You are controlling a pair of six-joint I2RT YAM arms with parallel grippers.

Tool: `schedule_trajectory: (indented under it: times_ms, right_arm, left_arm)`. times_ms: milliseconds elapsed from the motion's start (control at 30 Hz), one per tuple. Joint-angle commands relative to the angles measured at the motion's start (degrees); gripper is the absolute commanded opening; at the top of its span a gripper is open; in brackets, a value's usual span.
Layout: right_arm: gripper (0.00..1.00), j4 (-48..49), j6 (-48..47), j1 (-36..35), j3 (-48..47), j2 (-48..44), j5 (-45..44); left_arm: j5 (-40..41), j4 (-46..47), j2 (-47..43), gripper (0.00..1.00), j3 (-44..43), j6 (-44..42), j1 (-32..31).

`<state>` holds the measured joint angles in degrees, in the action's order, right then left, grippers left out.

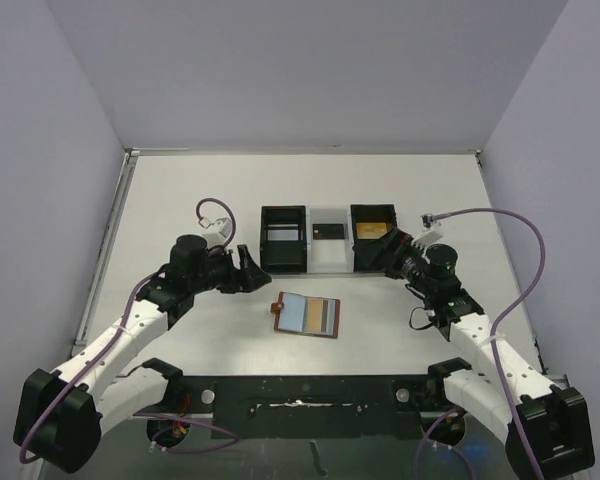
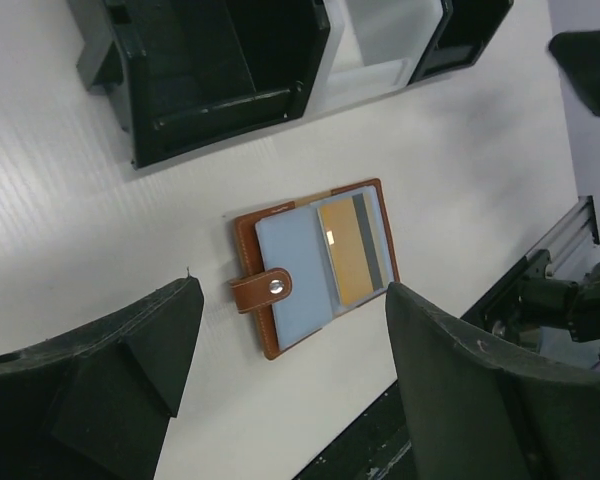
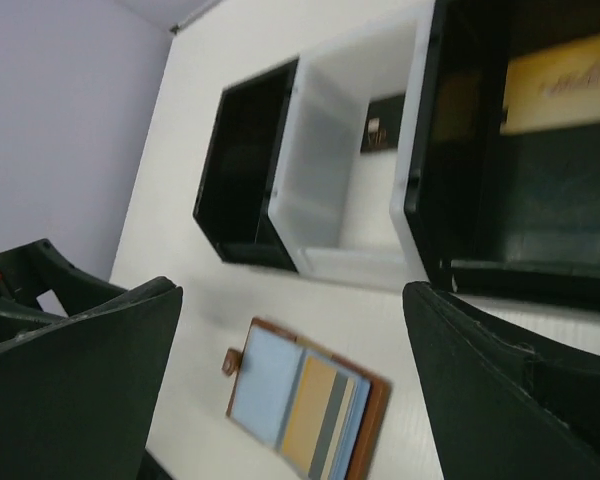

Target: Take the credit cards out of the card holder

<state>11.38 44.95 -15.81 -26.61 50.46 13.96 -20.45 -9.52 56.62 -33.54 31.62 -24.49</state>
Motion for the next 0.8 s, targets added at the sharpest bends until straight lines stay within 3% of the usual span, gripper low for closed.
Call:
schedule_trajectory:
  times_ms: [0, 267, 333, 567, 767]
  right_arm:
    - [0.99, 5.93, 15.13, -1.2, 3.92, 2.15, 6.77]
    - [0.87, -4.63, 22.17, -16.72, 4.3, 8.07, -8.93]
    - [0.8, -6.0, 23.26, -19.5, 2.74, 11.08, -10.51]
    - [0.48, -0.43, 24.84, -25.6, 2.03, 18.75, -9.21]
    - [0.37, -2.88, 25.91, -25.76, 1.15, 24.26, -9.31]
  left_arm:
    - [-5.85, 9.26, 1.12, 0.73, 0.5, 5.21, -1.31]
    - [-5.01, 13.83, 6.5, 0.66, 0.6, 8.47, -7.34]
    - [-4.26, 14.56, 9.04, 0.63, 0.41, 9.19, -9.42]
    - [-2.36, 18.72, 14.21, 0.52, 1.26, 13.68, -13.6]
    - [-1.68, 19.61, 18.35, 0.44, 0.68, 15.52, -15.01]
